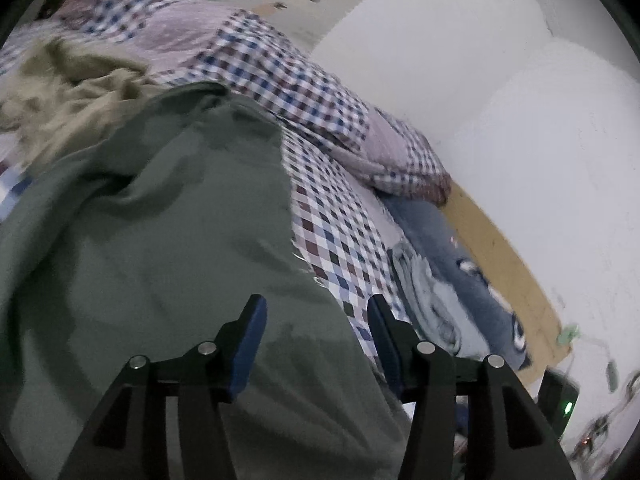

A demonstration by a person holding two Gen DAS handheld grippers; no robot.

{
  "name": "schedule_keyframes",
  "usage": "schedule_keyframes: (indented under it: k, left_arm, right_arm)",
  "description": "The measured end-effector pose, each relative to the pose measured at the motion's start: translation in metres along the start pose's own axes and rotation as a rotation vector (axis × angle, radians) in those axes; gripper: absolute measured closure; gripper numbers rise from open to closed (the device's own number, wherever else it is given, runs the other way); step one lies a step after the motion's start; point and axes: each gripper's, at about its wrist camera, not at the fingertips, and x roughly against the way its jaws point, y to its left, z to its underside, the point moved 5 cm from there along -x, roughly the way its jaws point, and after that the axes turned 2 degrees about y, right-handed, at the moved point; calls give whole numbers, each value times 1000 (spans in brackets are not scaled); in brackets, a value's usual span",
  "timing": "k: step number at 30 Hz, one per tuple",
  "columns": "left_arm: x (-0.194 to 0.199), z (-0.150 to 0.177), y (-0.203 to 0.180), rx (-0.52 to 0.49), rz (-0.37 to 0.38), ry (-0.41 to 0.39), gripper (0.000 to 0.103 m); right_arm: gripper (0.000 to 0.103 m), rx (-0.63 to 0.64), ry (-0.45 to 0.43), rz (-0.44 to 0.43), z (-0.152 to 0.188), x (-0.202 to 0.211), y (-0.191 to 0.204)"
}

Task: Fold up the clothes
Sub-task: 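Lay the garment down with the right gripper while the left gripper smooths it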

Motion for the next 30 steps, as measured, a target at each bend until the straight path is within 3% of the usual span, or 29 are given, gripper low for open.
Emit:
schedule_keyframes:
  k: [5,10,15,22,24,26,30]
  left_arm:
    - [-31,-6,-15,-82,-28,31,47]
    - [-53,-23,0,4,-31,24,47]
    - [-73,-35,15,90,-17,35,47]
    - [-88,-44,18,101,-12,89,47]
    - [-89,-47,18,91,-18,107,47]
    - [-90,-49,18,70,-31,140,47]
    - [-86,-51,18,3,-75,187,47]
  right_arm:
    - [60,42,-27,-86,-44,-40,22]
    - [59,0,-36,-245,-88,-86,37]
    - [59,-22,-10,-293,-117,-129,46]
    - [59,16,26,-340,-139,-170,72]
    - [64,42,15,-343,-142,-173,81]
    - [83,82,-5,-333,-144,-172,92]
    - [92,252,-124,-252,-141,-154,122]
